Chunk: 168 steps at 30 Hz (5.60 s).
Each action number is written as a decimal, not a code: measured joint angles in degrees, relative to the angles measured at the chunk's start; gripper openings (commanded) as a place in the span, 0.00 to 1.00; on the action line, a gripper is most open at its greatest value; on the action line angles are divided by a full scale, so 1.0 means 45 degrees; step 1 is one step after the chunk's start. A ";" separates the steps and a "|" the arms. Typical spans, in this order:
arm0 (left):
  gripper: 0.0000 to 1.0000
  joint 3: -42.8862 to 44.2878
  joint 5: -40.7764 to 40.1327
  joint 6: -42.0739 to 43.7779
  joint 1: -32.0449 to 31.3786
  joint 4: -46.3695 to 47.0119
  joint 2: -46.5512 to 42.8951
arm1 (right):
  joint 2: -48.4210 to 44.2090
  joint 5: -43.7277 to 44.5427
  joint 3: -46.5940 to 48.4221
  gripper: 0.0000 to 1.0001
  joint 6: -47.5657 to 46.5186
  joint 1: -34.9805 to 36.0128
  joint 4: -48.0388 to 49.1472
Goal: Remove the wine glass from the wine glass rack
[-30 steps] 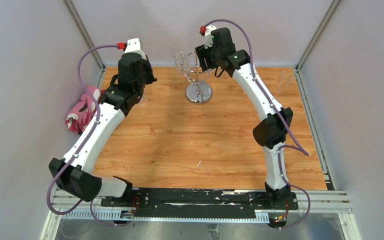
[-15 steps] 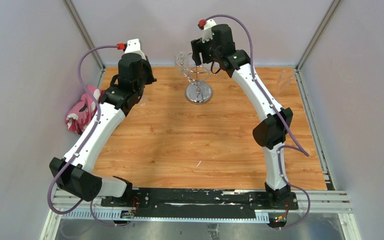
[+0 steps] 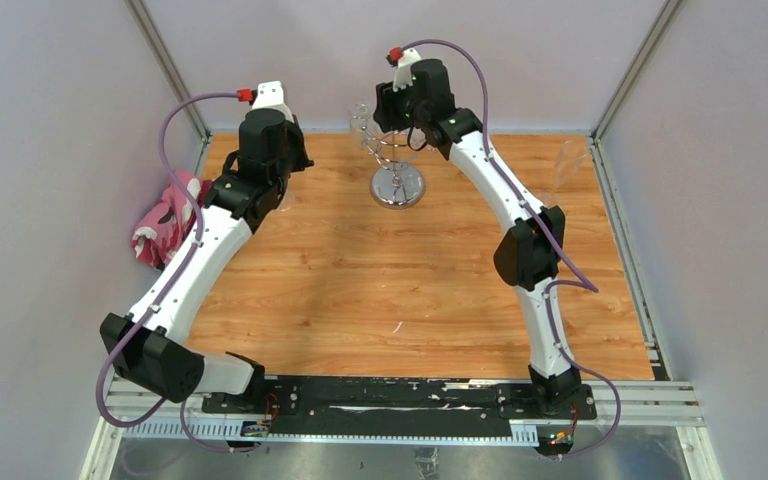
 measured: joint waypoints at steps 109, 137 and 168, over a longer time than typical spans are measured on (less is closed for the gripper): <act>0.35 -0.2773 1.3187 -0.5183 0.3055 0.6397 0.2560 | -1.0370 0.0622 -1.1210 0.68 -0.1851 0.2079 0.1520; 0.36 -0.2288 1.7194 -0.4886 0.2477 0.6810 0.3959 | -1.2376 0.1933 -1.2998 0.64 -0.1564 0.2079 0.3177; 0.00 -0.2603 1.7126 -0.6212 0.2220 0.7072 0.4250 | -1.2390 0.1972 -1.3658 0.63 -0.1447 0.2079 0.4090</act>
